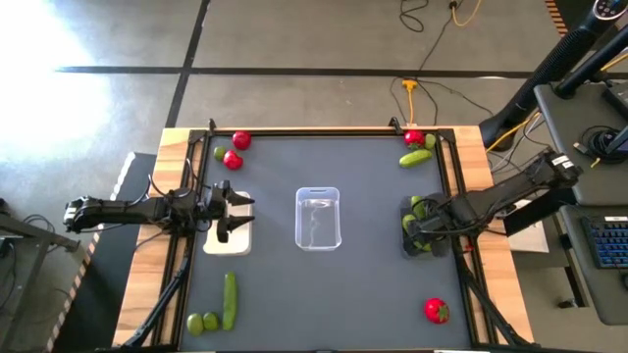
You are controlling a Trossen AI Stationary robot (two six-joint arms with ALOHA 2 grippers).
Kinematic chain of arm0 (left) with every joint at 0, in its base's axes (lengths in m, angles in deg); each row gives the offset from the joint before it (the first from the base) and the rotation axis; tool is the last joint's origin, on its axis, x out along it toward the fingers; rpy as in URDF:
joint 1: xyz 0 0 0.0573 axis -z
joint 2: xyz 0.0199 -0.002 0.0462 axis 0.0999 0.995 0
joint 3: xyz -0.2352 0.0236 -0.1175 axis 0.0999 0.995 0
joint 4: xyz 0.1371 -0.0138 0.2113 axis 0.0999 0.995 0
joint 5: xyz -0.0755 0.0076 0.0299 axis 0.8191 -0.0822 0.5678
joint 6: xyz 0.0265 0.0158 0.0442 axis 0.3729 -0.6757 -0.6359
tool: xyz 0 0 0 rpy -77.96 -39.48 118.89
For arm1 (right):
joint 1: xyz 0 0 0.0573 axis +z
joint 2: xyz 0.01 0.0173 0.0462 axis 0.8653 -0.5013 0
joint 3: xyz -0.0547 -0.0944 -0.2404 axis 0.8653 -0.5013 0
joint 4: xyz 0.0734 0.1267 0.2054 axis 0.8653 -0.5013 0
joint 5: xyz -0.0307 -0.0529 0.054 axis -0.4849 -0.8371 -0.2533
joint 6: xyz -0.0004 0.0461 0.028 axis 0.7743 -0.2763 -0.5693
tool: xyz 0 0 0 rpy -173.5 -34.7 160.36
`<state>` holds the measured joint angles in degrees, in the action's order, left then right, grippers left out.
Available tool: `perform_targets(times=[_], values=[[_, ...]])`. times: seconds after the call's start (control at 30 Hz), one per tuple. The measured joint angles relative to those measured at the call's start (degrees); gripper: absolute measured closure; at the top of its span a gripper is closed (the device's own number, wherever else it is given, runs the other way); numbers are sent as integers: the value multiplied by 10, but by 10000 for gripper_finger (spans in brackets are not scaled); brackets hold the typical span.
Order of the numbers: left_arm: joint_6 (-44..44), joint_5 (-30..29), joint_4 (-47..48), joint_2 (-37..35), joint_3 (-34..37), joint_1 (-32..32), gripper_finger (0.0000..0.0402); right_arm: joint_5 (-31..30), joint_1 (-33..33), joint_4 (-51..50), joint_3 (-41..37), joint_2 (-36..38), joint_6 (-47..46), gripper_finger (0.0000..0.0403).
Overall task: Sort produce into baskets
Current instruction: Put the green cucumber into the black bin
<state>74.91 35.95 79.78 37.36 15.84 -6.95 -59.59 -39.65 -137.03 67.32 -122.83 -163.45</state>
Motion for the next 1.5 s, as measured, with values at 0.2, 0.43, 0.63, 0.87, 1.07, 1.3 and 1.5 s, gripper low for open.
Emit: perform_targets(times=[0.2,0.43,0.63,0.87,1.07,1.3,1.5], values=[[0,0,0,0,0,0,139,29,-46,12,-12,-22,44,204],[0,0,0,0,0,0,139,69,-104,16,-14,-57,105,167],[0,0,0,0,0,0,139,87,-124,17,-14,-77,132,136],[0,0,0,0,0,0,139,63,-125,-35,44,-73,168,143],[0,0,0,0,0,0,139,-35,-130,-77,149,-70,199,160],[0,0,0,0,0,0,139,-68,-267,-56,196,-70,295,139],[0,0,0,0,0,0,139,-66,-439,49,186,-82,366,102]])
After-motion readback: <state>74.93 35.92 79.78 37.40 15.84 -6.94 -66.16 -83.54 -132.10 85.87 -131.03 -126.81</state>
